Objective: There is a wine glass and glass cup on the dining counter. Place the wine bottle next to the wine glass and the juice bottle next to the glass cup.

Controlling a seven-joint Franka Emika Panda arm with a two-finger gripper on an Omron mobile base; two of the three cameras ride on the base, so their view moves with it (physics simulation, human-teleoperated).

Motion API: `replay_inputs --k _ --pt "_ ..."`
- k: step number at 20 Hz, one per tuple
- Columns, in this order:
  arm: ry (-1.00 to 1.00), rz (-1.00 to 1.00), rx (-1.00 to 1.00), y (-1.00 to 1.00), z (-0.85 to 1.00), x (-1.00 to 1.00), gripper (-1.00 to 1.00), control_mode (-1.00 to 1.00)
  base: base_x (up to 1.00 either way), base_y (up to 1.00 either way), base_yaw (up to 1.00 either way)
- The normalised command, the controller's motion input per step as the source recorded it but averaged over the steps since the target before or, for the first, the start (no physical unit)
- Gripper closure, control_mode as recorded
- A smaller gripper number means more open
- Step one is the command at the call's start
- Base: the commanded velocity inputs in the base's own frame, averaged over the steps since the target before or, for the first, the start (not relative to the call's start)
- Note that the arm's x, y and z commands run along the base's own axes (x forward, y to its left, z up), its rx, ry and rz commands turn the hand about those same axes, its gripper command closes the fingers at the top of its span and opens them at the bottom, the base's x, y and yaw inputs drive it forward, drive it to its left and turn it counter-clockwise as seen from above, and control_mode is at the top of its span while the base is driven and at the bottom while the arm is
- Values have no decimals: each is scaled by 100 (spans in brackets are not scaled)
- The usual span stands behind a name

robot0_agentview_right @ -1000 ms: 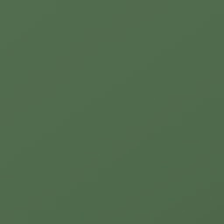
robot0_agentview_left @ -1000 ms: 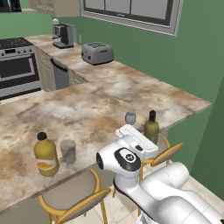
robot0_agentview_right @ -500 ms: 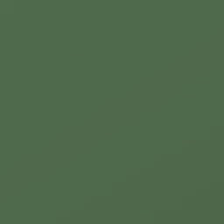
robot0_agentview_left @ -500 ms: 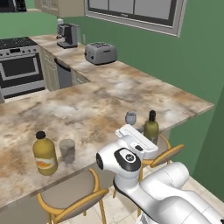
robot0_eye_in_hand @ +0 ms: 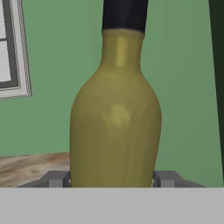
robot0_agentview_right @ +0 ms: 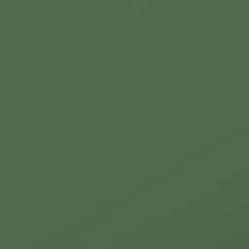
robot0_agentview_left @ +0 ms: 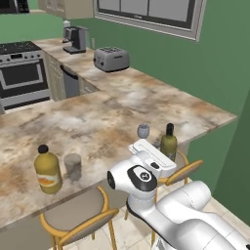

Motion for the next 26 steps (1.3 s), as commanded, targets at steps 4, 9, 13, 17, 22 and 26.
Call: replay_inputs --k 4,9,13,17,22,26 --pt "0 0 0 0 0 0 100 100 2 -20 -2" --pt "0 0 0 0 0 0 100 100 32 -23 -1" --pt "0 0 0 0 0 0 100 100 53 -22 -1" --pt "0 0 0 0 0 0 100 100 64 -16 -1" --pt "0 0 0 0 0 0 100 100 63 -2 0" --pt "0 0 0 0 0 0 100 100 39 0 0"
